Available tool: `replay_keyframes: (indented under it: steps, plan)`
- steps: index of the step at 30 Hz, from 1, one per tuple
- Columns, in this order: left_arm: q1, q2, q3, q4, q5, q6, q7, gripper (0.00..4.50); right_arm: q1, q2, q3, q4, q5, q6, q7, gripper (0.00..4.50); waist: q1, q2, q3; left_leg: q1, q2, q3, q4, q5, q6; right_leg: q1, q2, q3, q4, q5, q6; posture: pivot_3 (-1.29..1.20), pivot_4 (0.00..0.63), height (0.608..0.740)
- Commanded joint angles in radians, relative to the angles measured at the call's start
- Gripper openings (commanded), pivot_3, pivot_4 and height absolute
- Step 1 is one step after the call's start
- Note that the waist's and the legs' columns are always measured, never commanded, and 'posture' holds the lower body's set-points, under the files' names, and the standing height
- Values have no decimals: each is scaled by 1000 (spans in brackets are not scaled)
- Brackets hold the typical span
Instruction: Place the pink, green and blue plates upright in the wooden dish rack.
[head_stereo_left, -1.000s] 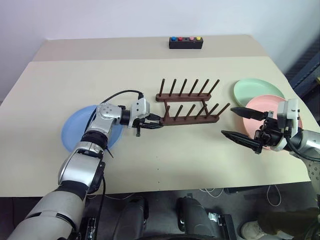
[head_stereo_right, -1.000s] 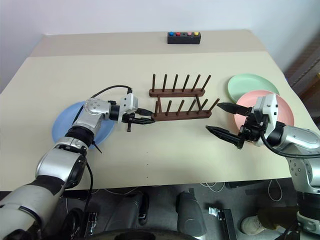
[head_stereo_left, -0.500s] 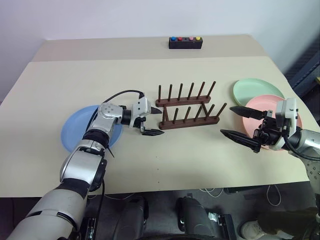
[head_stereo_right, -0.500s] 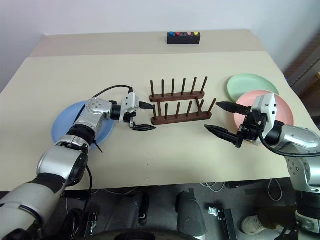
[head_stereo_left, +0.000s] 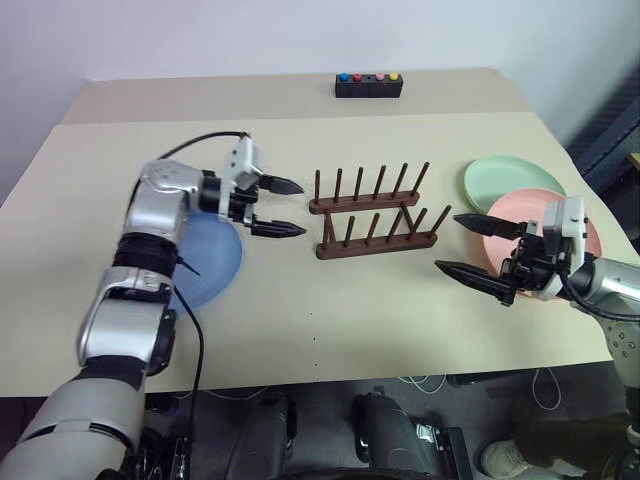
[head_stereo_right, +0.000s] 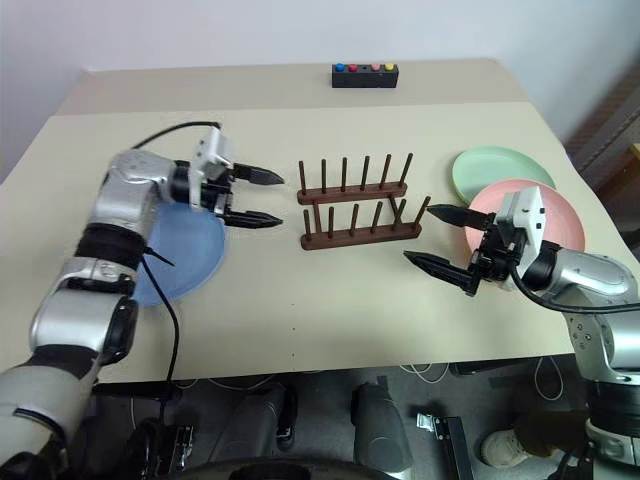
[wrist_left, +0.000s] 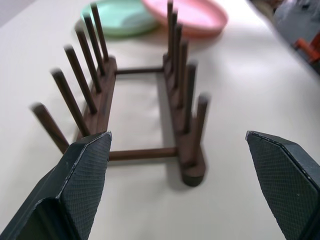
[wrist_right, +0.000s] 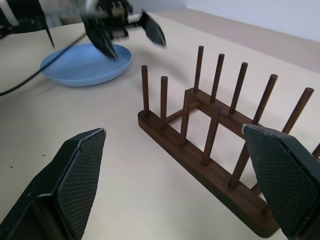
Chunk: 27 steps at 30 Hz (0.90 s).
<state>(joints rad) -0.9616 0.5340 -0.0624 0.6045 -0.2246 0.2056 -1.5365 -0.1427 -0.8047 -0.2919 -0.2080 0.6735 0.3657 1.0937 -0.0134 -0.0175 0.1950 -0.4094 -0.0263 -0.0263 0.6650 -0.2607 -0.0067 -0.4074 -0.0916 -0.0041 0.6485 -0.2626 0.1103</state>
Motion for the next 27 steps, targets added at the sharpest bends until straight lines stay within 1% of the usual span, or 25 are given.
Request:
replay_keyframes:
  steps: [1, 2, 3, 4, 7, 8, 10, 11, 13, 14, 17, 18, 19, 23, 25, 27]
  plan:
    - [63, 59, -7, -290, -94, 415, 75, 4420, -14, 3, -24, 0, 23, 3, 7, 4500, 0, 0, 0, 0, 0, 0, 0, 0, 0, 0, 0, 0, 0, 0, 0, 0, 150, 740]
    - [104, 86, -31, -390, -82, 475, 104, 4420, -11, 7, -24, 2, 25, 5, 2, 4500, 0, 0, 0, 0, 0, 0, 0, 0, 0, 0, 0, 0, 0, 0, 0, 0, 150, 740]
    - [139, 96, -36, -469, -74, 478, 135, 4420, -5, 15, -23, 0, 28, 6, -4, 4500, 0, 0, 0, 0, 0, 0, 0, 0, 0, 0, 0, 0, 0, 0, 0, 0, 150, 740]
    - [171, 101, -29, -548, -90, 527, 172, 4420, 6, 25, -17, -8, 26, 9, -14, 4500, 1, 0, 0, 0, 0, 0, 0, 0, 0, 0, 0, 1, 0, 0, 0, 0, 150, 740]
    - [243, 95, -12, -702, -158, 660, 247, 4420, 25, 53, -9, -23, 30, 24, -47, 4500, 5, 0, 0, 0, 0, -1, 0, 0, 0, 1, 0, 1, 0, 0, 0, 0, 150, 740]
    - [280, 71, -13, -750, -167, 703, 302, 4199, 28, 61, -7, -25, 32, 35, -57, 4500, 4, 0, 0, 0, 0, -1, 0, 0, 0, 1, 0, 1, 0, 0, 0, 0, 150, 740]
    - [325, 45, -27, -801, -205, 792, 358, 3584, 25, 79, -6, -19, 26, 51, -92, 3969, 3, 1, 0, 1, 0, 0, 0, 0, 0, 1, -1, 1, 0, 0, 0, 0, 150, 740]
    - [352, 19, -35, -825, -191, 793, 416, 3119, 31, 77, 3, -19, 8, 43, -90, 3642, 3, 1, 0, 1, 0, 0, 0, 0, 0, 1, -1, 1, 0, 0, 0, 0, 150, 740]
    - [399, -7, -53, -873, -177, 797, 495, 2087, 45, 74, 13, -23, -10, 31, -81, 2706, 3, 1, 0, 1, 0, 0, 0, 0, 0, 1, -1, 1, 0, 0, 0, 0, 150, 740]
    - [417, -21, -57, -884, -175, 811, 532, 1525, 47, 74, 22, -15, -30, 27, -89, 2117, 3, 1, 0, 1, 0, -1, 0, 0, 0, 1, 0, 1, 0, 0, 0, 0, 150, 740]
    - [441, -54, -86, -901, -178, 833, 609, 61, 57, 81, 55, 7, -88, 4, -103, 686, 3, 1, 0, 1, 0, 0, 0, 0, 0, 1, 0, 1, 0, 0, 0, 0, 150, 740]
    - [443, -74, -96, -901, -175, 836, 640, 0, 61, 80, 70, 17, -115, -16, -102, 184, 3, 1, 0, 1, 0, 0, 0, 0, 0, 1, 0, 1, 0, 0, 0, 0, 150, 740]
    - [443, -90, -112, -893, -163, 827, 670, 0, 65, 81, 84, 23, -141, -37, -102, 81, 4, 1, 0, 1, 0, 0, 0, 0, 0, 1, 0, 1, 0, 0, 0, 0, 150, 740]
    - [447, -123, -166, -861, -108, 781, 763, 0, 48, 96, 127, 56, -211, -65, -141, 81, 5, 1, 0, 1, 0, 0, 0, 0, 0, 1, -1, 1, 0, 0, 0, 0, 150, 740]
    - [448, -137, -184, -844, -87, 760, 799, 0, 41, 100, 159, 91, -274, -97, -170, 81, 4, 1, -1, 1, 0, 0, 0, 0, 0, 1, -1, 1, 0, 0, 0, 0, 150, 740]
    - [448, -139, -199, -828, -70, 752, 823, 0, 44, 103, 178, 99, -288, -109, -162, 81, 3, 1, -1, 2, 0, 0, 0, 0, 0, 1, 0, 1, 0, 0, 0, 0, 150, 740]
